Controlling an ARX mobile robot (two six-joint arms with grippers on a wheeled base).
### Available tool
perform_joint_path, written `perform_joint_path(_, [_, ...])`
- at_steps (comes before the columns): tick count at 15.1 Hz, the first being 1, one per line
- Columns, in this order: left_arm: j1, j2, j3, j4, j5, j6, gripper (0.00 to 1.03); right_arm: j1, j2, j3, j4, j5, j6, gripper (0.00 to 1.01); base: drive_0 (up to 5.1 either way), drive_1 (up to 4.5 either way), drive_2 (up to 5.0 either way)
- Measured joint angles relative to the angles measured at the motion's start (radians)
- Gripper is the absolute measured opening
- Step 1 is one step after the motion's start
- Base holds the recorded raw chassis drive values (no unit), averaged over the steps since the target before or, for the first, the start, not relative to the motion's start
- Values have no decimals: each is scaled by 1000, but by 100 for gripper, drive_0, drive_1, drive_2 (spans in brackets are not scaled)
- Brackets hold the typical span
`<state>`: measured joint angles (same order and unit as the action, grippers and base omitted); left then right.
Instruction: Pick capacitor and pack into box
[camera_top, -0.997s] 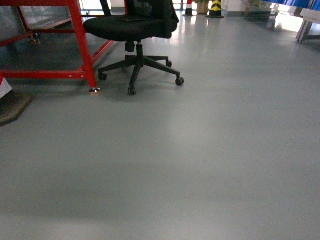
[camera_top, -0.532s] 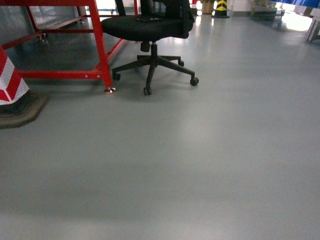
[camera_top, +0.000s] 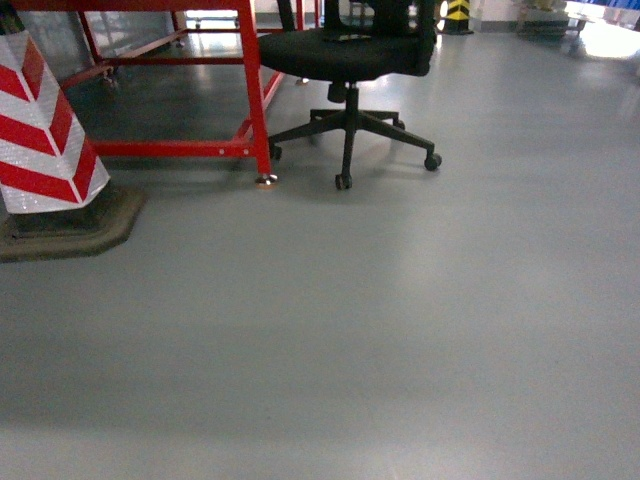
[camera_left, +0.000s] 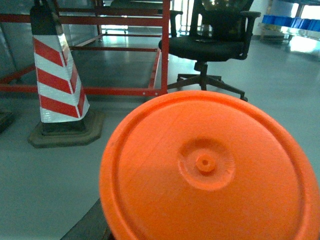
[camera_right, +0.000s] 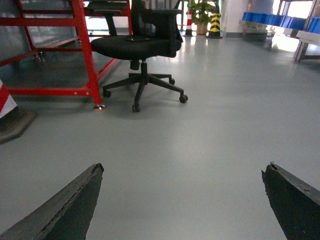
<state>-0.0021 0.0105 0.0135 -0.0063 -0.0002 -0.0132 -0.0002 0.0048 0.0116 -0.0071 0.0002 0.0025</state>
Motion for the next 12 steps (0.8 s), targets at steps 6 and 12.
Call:
perform_joint_path(6, [0, 0, 0, -1, 0, 0, 44, 0, 0, 0, 5, 0, 0, 98, -503, 238, 238])
perform_joint_path(12, [0, 0, 0, 1, 0, 0, 44, 0, 0, 0, 4, 0, 0, 98, -501, 240, 240])
